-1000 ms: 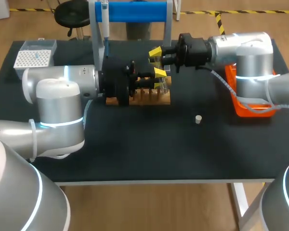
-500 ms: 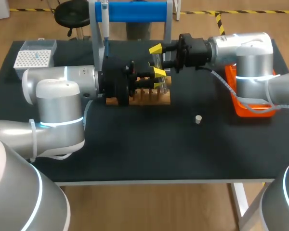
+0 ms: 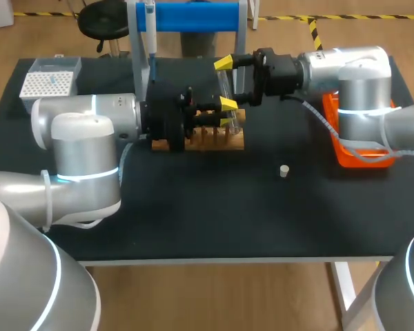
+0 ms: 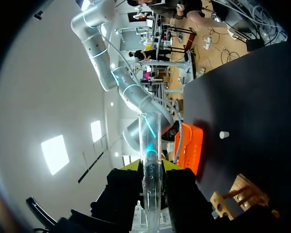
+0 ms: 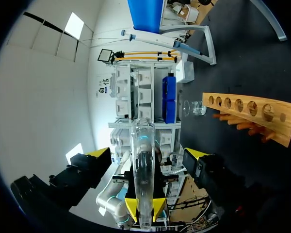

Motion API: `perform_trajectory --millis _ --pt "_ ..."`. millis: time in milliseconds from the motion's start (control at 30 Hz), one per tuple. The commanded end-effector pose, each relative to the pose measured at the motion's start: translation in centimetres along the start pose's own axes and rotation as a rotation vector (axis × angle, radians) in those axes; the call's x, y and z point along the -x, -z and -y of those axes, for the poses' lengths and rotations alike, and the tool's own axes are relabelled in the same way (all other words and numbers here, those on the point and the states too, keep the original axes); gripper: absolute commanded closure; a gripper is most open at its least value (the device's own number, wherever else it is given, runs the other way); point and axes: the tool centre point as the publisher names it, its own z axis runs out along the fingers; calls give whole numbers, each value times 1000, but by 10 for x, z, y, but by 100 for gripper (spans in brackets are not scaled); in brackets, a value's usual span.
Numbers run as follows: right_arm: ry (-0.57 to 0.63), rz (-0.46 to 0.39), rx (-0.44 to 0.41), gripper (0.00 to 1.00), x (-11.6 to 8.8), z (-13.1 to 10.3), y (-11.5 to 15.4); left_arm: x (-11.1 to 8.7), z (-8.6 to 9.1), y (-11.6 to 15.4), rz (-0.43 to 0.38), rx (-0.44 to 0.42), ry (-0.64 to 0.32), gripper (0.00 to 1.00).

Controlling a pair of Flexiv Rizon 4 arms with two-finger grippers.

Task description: Invert the test tube, pick up the pipette, mount the tip to pipette, aspirate from beaker and dispense into the tube, eject the tip, return the pipette, and cap with the stopper.

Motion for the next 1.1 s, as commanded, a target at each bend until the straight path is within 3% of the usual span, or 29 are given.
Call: perform_trajectory --millis 33,433,533,1100 --pt "149 60 21 0 -7 4 10 0 0 -1 1 3 -2 100" --pt "513 169 62 0 -14 20 60 0 0 -1 1 3 -2 100" --pt "629 206 76 0 -7 27 70 0 0 -1 1 3 -2 100" --pt "954 364 172 0 46 38 89 0 0 -1 1 3 -2 100"
